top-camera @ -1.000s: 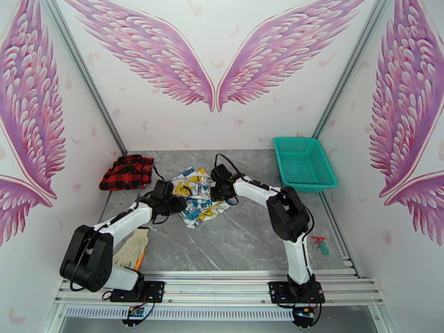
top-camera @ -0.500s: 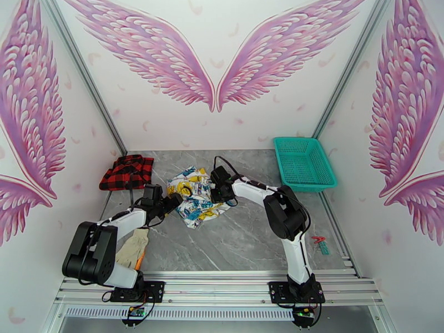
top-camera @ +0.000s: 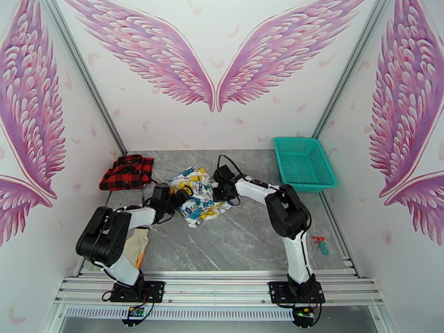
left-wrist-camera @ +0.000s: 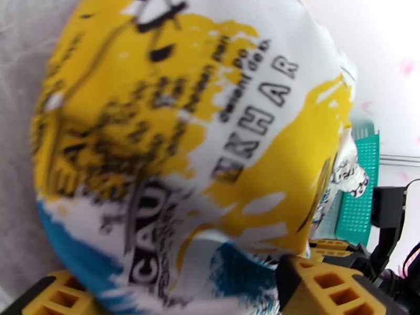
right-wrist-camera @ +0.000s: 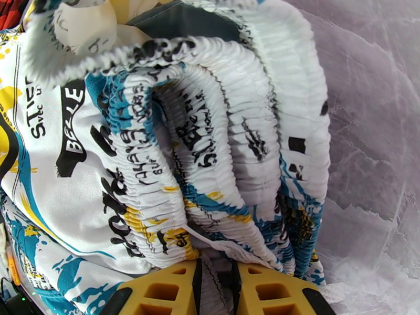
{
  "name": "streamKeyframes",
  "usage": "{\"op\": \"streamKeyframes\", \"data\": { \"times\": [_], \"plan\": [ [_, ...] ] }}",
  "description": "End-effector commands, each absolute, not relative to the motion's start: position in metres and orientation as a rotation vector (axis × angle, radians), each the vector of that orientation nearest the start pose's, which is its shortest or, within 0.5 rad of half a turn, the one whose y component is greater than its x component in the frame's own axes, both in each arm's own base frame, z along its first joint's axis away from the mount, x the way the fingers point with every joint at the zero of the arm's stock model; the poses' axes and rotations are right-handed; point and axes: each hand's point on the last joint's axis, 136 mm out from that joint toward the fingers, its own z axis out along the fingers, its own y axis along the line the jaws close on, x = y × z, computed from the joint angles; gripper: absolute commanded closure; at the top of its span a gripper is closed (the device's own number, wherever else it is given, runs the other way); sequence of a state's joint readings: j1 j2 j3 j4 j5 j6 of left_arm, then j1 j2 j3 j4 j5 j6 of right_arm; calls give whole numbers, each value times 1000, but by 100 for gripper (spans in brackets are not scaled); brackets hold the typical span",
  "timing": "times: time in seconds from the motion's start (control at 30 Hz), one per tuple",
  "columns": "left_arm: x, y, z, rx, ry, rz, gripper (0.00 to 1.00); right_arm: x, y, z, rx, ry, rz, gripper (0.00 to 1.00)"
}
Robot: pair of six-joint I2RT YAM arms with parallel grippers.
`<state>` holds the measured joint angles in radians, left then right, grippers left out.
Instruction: Fold and stack the mixed laundry pile
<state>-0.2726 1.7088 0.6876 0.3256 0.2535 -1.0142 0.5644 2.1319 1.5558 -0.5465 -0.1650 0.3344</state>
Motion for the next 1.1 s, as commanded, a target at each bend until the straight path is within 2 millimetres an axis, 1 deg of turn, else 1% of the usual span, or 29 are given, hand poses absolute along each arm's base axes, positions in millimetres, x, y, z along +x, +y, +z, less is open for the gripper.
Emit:
{"op": "streamKeyframes", "data": {
  "times": [0.0, 0.07, 0.17, 0.27, 0.37, 0.4, 0.47, 0.57, 0.67, 0.77, 0.8, 0.83, 0.9, 0.93, 1.0, 1.07],
  "plan": [
    [412, -182, 62, -658, 2180, -1053, 38, 410, 296, 25, -344, 2757, 529, 74],
    [422, -189, 75, -607, 2128, -1073, 47, 410, 299, 27, -337, 2755, 553, 74],
    [432, -196, 91, -555, 2082, -1085, 63, 410, 302, 30, -329, 2752, 585, 74],
    [436, -195, 103, -536, 2080, -1062, 82, 411, 303, 34, -322, 2744, 599, 74],
    [433, -188, 105, -510, 2161, -966, 98, 413, 304, 41, -310, 2731, 624, 74],
    [431, -184, 104, -497, 2197, -928, 100, 415, 304, 45, -293, 2724, 649, 74],
    [429, -173, 102, -474, 2269, -849, 100, 418, 303, 56, -246, 2700, 720, 73],
    [427, -151, 101, -389, 2375, -699, 100, 424, 294, 82, -153, 2638, 816, 69],
    [428, -127, 107, -249, 2483, -540, 100, 428, 278, 113, -108, 2568, 836, 62],
    [434, -105, 117, -129, 2556, -433, 100, 428, 258, 139, -74, 2509, 832, 59],
    [436, -96, 117, -104, 2578, -399, 100, 428, 252, 149, -63, 2486, 835, 59],
    [445, -89, 127, -85, 2569, -368, 100, 428, 247, 157, -56, 2465, 834, 58],
    [456, -72, 134, -21, 2583, -283, 100, 425, 236, 172, -43, 2436, 824, 57],
    [460, -67, 136, 14, 2591, -258, 100, 424, 233, 176, -43, 2430, 818, 57],
    [473, -49, 140, 69, 2612, -170, 100, 421, 224, 183, -42, 2422, 794, 57],
    [486, -33, 142, 107, 2625, -80, 100, 418, 218, 185, -45, 2426, 770, 57]
  ]
}}
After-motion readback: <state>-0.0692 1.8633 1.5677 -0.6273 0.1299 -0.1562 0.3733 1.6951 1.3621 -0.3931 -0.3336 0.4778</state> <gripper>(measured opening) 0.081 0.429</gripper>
